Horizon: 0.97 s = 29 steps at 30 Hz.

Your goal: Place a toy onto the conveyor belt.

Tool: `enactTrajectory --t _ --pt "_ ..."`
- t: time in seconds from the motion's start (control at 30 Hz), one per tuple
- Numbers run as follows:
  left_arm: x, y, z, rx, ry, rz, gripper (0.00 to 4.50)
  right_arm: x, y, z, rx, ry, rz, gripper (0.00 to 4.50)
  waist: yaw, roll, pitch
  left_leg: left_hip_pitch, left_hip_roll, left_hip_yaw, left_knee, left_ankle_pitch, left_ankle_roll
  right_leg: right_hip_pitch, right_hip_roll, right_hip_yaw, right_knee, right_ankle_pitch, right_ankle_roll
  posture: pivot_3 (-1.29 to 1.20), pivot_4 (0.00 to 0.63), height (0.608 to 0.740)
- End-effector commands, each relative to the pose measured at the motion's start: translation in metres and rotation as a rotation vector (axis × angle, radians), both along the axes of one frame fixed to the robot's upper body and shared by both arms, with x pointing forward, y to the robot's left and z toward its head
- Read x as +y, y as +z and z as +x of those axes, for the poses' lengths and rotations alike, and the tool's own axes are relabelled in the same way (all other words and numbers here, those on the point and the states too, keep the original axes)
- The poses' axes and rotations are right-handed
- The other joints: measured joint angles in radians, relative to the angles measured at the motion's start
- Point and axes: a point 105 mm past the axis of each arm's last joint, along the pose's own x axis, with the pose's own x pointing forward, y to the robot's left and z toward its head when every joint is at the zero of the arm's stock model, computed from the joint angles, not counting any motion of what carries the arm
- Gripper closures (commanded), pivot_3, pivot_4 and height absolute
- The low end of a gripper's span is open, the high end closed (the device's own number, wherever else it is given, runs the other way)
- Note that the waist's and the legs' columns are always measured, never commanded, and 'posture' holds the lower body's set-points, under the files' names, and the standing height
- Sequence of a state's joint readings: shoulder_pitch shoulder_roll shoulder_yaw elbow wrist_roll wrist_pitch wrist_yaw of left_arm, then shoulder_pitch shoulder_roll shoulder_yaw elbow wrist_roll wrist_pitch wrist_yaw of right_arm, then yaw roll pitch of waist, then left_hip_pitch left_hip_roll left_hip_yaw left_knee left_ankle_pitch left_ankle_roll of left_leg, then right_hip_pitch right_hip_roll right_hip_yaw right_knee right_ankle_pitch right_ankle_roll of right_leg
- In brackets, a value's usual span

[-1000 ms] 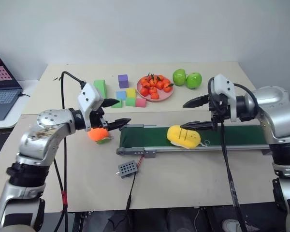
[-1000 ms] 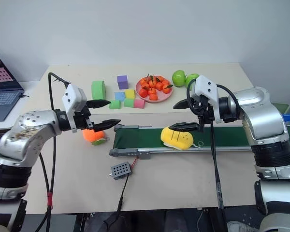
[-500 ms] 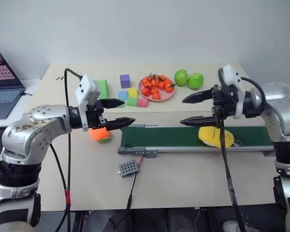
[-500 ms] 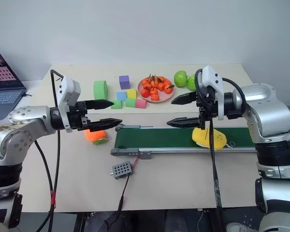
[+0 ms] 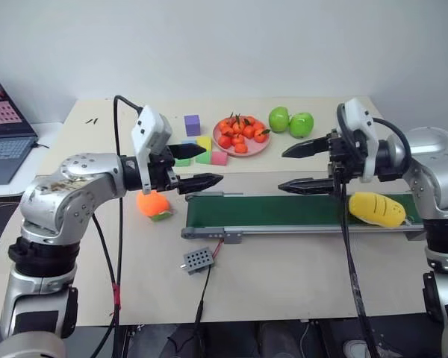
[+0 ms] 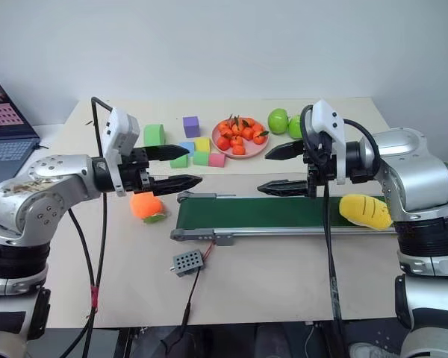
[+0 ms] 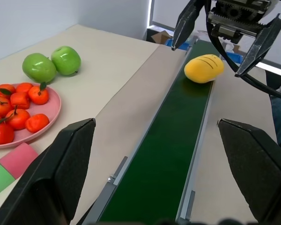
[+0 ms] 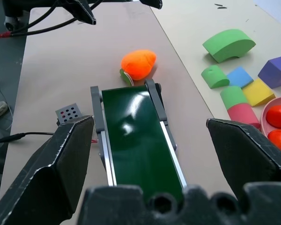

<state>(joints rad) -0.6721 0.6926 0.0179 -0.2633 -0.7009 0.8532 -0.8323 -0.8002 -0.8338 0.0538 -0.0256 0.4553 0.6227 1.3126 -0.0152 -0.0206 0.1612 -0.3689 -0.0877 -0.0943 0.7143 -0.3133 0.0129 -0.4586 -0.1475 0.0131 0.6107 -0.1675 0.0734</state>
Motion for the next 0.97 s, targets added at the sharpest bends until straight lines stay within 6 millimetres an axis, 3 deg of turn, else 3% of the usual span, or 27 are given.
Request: enactTrajectory --t 0.03,0.53,0.97 --pt "-0.003 0.014 0.001 -0.063 0.001 -0.01 0.05 -0.001 0.013 -0.004 -0.05 0.012 0.018 0.0 0.0 0.0 0.0 0.0 0.0 0.0 0.0 0.0 0.0 0.0 0.0 0.0 0.0 0.0 0.0 0.0 0.15 0.74" --pt "0.002 0.006 0.003 -0.032 0.035 -0.013 0.05 0.001 0.011 -0.004 -0.045 0.017 0.023 0.0 0.0 0.0 0.0 0.0 0.0 0.0 0.0 0.0 0.0 0.0 0.0 0.0 0.0 0.0 0.0 0.0 0.15 0.74" --pt "0.008 0.002 0.011 -0.041 0.096 -0.048 0.05 -0.005 -0.004 0.0 -0.063 -0.047 0.114 0.0 0.001 0.0 0.0 0.0 0.0 0.0 0.0 0.0 0.0 0.0 0.0 0.0 0.0 0.0 0.0 0.0 0.15 0.74"
